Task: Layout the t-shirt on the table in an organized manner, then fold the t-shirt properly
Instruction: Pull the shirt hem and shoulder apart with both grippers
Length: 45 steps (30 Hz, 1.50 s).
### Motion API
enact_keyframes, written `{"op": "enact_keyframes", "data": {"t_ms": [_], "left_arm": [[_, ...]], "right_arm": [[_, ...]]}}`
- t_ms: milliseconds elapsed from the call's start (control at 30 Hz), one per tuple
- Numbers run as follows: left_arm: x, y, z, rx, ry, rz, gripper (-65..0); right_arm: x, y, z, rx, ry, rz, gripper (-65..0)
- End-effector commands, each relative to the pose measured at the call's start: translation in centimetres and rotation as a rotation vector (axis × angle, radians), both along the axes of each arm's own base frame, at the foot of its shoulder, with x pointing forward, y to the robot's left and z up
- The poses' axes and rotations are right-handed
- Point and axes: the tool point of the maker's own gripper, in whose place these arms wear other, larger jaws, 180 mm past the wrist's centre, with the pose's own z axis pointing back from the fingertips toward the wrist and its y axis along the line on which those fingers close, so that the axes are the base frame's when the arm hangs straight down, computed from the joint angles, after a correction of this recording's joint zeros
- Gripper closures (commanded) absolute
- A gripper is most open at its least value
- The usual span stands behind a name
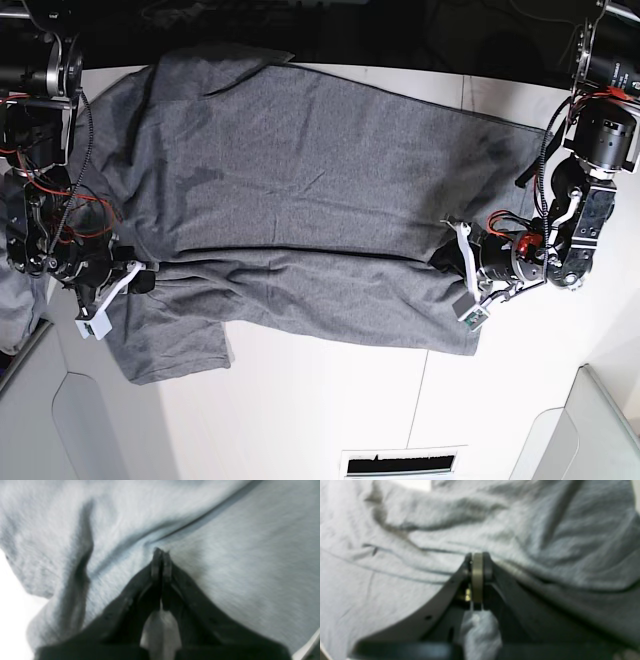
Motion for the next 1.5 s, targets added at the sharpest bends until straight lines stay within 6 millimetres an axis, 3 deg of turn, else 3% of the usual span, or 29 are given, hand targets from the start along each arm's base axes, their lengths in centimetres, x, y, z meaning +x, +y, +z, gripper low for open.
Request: {"op": "enact_keyframes", "data": {"t_ms": [0,100,233,500,633,833,967,1233,1467], "left_arm": [[1.1,0.0,2.4,-0.031,-0.065,-0.01,0.0],[-0.4,0.6,3.5,-0.048,-0.081,-0.032,0.0],[-2.6,1.5,2.6,-0.017,-0.054,-0.049,0.0],[-6.3,2.5,-1.3,0.005,0.047,-0.031,0.0],[-7.5,2.3,-2.2,-0.003,0.071,-0.029,0.0],[-7.8,1.6,-2.7,-0.013,0.089,-0.027,0.0],[-7.9,1.1,-2.8,-0.021,0.095,-0.028,0.0],[-8.0,0.6,-2.9,-0.033,0.102,-0.026,0.0],[-8.5,-0.6,-2.2,-0.128,0.155,-0.006,0.0]], "right_arm": [[0.5,-1.2,1.6,-0.006,-0.041,-0.007,0.0],[-1.9,-1.7,1.8,-0.008,-0.047,-0.008,0.0],[-5.2,-2.9,2.1,-0.041,-0.067,-0.023,0.0],[-12.0,-3.6,-2.5,-0.046,0.076,-0.034,0.0],[-13.6,-4.4,-4.2,-0.085,0.108,-0.044,0.0],[-12.1,-5.6,-5.5,-0.07,0.108,-0.102,0.0],[-9.3,-5.9,-5.6,-0.028,0.112,-0.145,0.0],[-2.6,-6.4,-2.4,-0.005,0.02,-0.179,0.0],[0.5,-6.4,0.3,0.008,-0.046,-0.182,0.0]]}}
